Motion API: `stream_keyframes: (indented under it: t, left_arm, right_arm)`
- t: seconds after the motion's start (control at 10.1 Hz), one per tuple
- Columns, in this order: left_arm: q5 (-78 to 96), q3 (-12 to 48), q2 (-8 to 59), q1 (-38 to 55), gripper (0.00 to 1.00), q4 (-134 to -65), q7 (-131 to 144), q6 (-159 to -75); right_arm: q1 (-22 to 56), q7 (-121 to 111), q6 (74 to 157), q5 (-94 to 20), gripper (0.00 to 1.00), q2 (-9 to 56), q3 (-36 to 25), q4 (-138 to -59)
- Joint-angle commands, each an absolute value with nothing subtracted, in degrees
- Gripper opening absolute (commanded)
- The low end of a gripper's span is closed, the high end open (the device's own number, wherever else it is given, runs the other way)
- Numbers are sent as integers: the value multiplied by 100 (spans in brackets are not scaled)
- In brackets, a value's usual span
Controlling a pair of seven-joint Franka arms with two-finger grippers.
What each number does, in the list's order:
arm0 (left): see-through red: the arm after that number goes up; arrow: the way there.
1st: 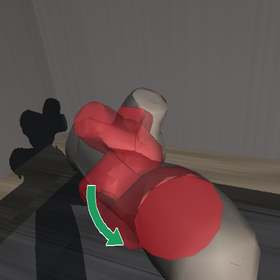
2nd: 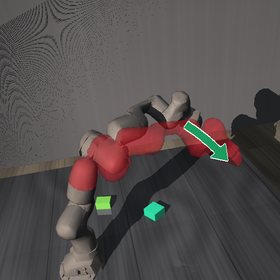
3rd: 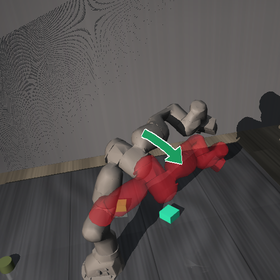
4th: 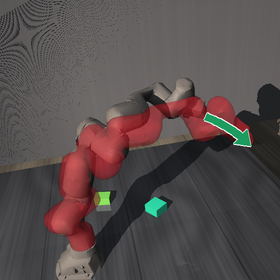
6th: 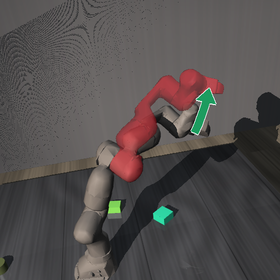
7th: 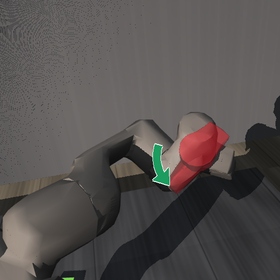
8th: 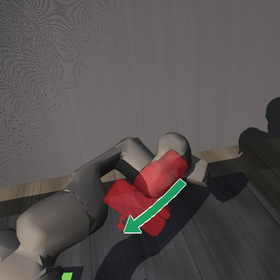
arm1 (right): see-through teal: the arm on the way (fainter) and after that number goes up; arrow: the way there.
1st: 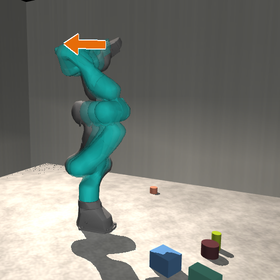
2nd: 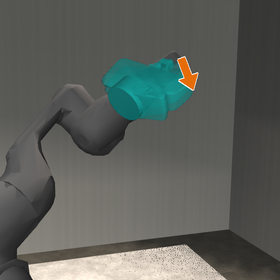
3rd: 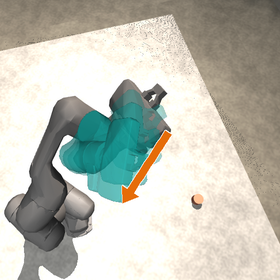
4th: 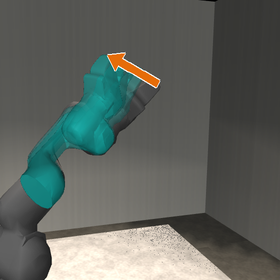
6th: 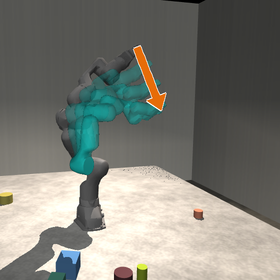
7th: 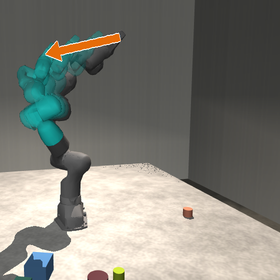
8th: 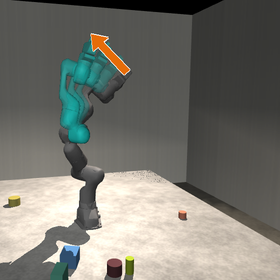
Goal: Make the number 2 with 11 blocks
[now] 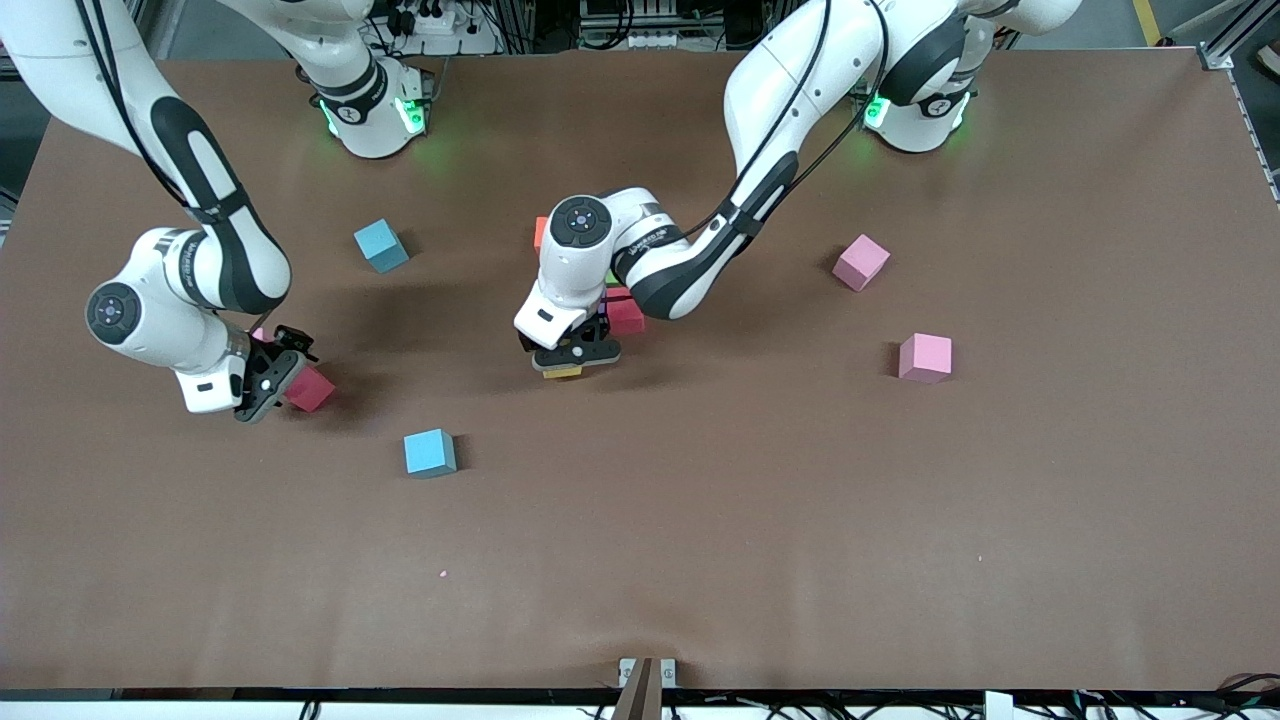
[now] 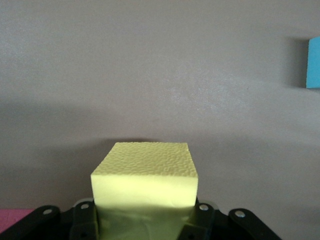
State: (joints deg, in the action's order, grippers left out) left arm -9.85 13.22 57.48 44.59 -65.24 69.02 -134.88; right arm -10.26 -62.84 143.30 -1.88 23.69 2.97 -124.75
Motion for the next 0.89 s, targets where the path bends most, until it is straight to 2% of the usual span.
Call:
stream_keyframes:
  t: [0.0, 0.2, 0.5, 0.6, 0.79]
  left_arm:
    - [-1046, 1257, 5853, 4535, 29, -6346, 6812, -13518]
    - [-1046, 1248, 5897, 4605, 29, -6346, 6812, -13553]
    - [-1020, 1266, 5941, 4605, 29, -6354, 6882, -13605]
    - [-1020, 1274, 5968, 4597, 29, -6354, 6873, -13614]
    - [-1020, 1275, 5994, 4597, 29, -6354, 6873, -13710]
  right_arm:
    - [-1151, -6372, 14353, -237, 88, 2505, 387, -12349]
    - [-1169, -6372, 14361, -246, 72, 2522, 395, -12349]
    - [-1117, -6311, 14283, -237, 38, 2453, 413, -12279]
    - [-1073, -6276, 14221, -237, 35, 2374, 430, -12217]
    - [-915, -6031, 13408, -237, 33, 2102, 431, -11963]
